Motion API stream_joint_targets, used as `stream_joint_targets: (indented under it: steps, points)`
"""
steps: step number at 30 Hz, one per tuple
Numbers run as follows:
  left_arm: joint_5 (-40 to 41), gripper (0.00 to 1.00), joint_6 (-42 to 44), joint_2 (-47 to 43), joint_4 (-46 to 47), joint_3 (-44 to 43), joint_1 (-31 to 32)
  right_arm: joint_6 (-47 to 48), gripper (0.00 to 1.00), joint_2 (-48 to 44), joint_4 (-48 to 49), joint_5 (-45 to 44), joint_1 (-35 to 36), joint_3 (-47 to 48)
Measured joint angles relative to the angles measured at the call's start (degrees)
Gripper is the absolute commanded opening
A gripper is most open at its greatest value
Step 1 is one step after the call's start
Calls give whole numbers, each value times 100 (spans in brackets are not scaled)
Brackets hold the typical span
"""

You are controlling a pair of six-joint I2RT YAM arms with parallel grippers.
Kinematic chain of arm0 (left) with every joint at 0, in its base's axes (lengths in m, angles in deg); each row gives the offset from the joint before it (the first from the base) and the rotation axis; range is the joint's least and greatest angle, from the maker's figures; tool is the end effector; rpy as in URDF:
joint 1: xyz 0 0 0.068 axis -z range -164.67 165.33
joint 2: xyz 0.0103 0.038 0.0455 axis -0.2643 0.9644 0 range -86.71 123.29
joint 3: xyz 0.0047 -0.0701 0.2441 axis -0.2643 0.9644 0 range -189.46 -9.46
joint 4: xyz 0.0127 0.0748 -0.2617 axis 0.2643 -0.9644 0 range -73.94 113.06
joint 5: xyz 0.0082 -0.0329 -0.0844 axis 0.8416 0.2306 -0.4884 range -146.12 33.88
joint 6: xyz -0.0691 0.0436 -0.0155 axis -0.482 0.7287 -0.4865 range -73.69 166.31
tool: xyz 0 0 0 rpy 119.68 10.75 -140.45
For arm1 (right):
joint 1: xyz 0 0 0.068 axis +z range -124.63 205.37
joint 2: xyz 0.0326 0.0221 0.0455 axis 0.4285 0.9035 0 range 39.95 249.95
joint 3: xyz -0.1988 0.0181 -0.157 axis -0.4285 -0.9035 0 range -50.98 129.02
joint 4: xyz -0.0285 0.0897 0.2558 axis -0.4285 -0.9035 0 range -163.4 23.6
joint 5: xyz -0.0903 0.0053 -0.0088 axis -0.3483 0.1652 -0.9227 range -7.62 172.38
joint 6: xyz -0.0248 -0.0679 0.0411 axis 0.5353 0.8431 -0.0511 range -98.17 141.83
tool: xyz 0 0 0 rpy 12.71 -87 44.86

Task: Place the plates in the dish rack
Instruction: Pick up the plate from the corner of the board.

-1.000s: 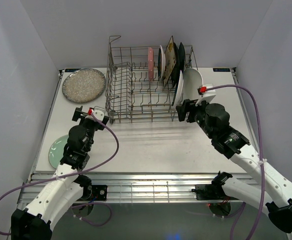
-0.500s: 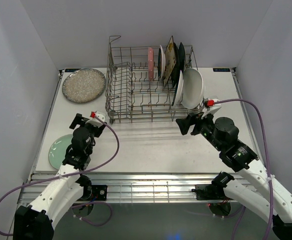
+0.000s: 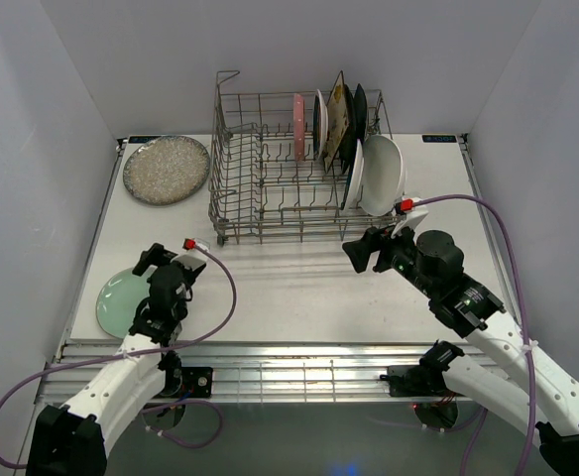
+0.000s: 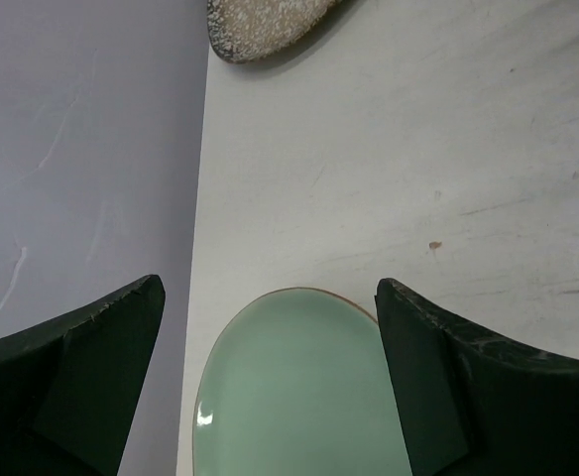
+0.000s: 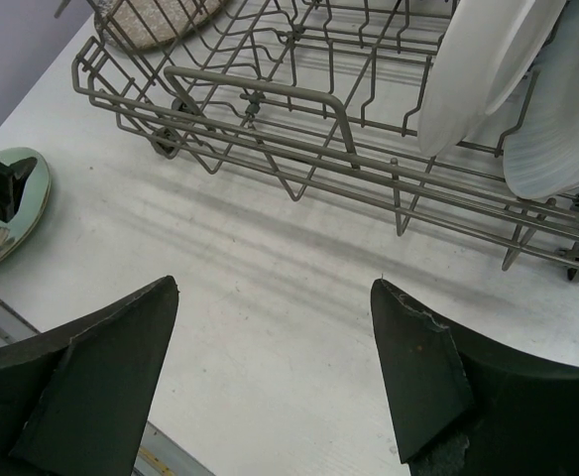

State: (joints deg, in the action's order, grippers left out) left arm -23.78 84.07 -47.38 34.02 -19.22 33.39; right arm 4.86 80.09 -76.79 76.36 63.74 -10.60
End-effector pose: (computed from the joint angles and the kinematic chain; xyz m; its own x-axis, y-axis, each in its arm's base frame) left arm 0.2136 -0.0288 0.1507 -0.3746 0.6664 -0.6447 0.0119 0.6987 0.7153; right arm 0.1878 0.1390 0.3063 -0.2887 0.1417 -0.9469 -0.4726 0.8390 0.2697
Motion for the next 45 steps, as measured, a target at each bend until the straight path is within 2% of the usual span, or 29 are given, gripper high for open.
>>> stream_joint_targets:
  steps: [12,19,25,29,32,33,36,45]
  points:
    - [-22,98,24,474,-675,289,0,-98,84,280,-7,68,0,0]
    - [518,98,-111,1178,-149,415,0,-111,84,297,-4,90,0,0]
    - [804,98,-411,1360,31,415,0,-125,84,297,-4,136,0,0]
    - [892,86,-579,1362,2,426,0,-140,84,297,-4,162,0,0]
    - [887,68,-710,1349,-103,457,0,-162,85,297,-4,170,0,0]
    - [879,57,-739,1342,-164,461,0,-168,85,297,-4,170,0,0]
    - [850,41,-826,1296,-341,470,0,-186,85,293,-4,173,0,0]
    - [828,26,-935,1244,-479,474,0,-210,85,205,-9,170,0,0]
